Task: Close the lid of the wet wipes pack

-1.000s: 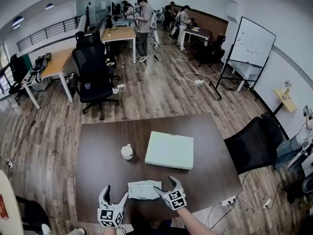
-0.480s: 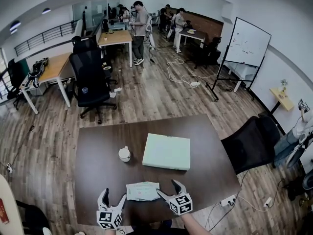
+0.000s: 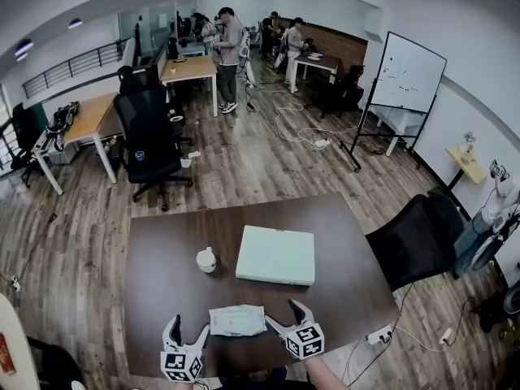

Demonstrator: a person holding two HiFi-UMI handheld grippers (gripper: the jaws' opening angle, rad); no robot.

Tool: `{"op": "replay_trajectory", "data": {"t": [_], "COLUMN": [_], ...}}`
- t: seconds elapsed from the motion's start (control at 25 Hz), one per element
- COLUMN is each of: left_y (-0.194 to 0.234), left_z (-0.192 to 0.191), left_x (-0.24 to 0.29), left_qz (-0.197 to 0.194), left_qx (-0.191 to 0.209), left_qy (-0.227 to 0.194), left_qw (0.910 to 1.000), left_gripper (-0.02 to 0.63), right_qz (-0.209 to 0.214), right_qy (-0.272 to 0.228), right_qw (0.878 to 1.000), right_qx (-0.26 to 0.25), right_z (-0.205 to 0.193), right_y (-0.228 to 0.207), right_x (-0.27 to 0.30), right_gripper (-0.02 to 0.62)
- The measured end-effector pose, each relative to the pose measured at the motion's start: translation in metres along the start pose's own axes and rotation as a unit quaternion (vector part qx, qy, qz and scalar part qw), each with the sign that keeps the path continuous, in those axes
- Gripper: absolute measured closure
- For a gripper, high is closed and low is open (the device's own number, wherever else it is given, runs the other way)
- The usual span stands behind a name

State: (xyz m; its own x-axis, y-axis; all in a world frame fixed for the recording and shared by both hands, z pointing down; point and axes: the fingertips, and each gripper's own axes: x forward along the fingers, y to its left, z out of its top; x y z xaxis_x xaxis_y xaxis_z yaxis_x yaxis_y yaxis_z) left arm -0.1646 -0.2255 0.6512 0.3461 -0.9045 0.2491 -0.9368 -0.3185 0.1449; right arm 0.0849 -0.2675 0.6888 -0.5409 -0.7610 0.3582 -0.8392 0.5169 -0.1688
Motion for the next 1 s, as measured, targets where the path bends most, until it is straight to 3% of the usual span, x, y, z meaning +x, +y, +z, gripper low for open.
{"op": "replay_trajectory", "data": {"t": [1.0], "left_y": [0.0078], "left_z": [-0.0024], "left_x": [-0.0004], "left_qz": [0.004], "left_qx": [-0.002], "left_qy": [0.001], "left_qw": [1.0000], "left_gripper": [0.224], "right_qz": [-0.011], "right_qy": [0.011], "right_qw": [1.000], "right_qx": [0.004], "right_z": [-0.0064], "right_y": [-0.0073], "right_x": [0.0047], "right_gripper": [0.216]}}
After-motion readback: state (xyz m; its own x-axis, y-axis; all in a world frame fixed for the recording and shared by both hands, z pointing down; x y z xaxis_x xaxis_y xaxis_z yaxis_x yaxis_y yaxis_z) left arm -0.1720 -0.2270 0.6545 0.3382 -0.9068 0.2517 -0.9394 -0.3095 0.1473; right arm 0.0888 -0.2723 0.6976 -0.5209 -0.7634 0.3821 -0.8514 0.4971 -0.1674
